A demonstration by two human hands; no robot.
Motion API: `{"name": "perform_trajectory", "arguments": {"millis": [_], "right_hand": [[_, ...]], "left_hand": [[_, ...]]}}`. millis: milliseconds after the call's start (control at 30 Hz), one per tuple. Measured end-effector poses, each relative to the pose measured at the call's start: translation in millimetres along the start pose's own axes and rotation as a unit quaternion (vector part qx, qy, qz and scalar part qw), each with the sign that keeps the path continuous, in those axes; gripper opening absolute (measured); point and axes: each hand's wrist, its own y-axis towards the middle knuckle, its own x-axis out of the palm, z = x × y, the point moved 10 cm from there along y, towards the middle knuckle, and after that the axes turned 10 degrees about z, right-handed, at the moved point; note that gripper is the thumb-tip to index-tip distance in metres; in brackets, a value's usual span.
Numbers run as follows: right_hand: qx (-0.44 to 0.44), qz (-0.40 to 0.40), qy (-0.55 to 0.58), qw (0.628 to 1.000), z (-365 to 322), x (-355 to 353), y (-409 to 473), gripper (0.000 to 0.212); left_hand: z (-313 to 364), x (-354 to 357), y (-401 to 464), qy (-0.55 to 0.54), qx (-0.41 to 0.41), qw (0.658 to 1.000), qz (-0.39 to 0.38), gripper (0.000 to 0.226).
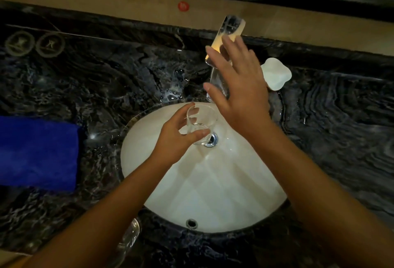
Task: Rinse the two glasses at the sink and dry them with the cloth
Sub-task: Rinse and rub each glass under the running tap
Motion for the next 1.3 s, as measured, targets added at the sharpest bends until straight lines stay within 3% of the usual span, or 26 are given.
{"name": "perform_trajectory", "arguments": {"millis": [267,400,633,1200,1300], "right_hand": [[-0.019,0.064,-0.041,0.997,3,-9,10,0.037],[-0.02,0.032,-0.04,0.998,5,-7,16,0.042],[-0.04,0.069,-0.045,0.996,2,-17,21,0.036],[0.023,0.043,0.05,0.998,14,-18,30,0.039],[0.064,0.076,0.092,0.991,21,-22,21,0.043]], "left_hand": [[-7,2,9,-0.009,-0.021,1.0,0.004,0.079],[-7,5,9,-0.027,-0.033,0.999,0.007,0.078],[-7,17,11,-0.042,-0.045,0.998,-0.004,0.075],[-2,31,13,-0.056,-0.04,0.997,-0.021,0.073],[-6,32,13,-0.076,-0.053,0.996,-0.02,0.071]]}}
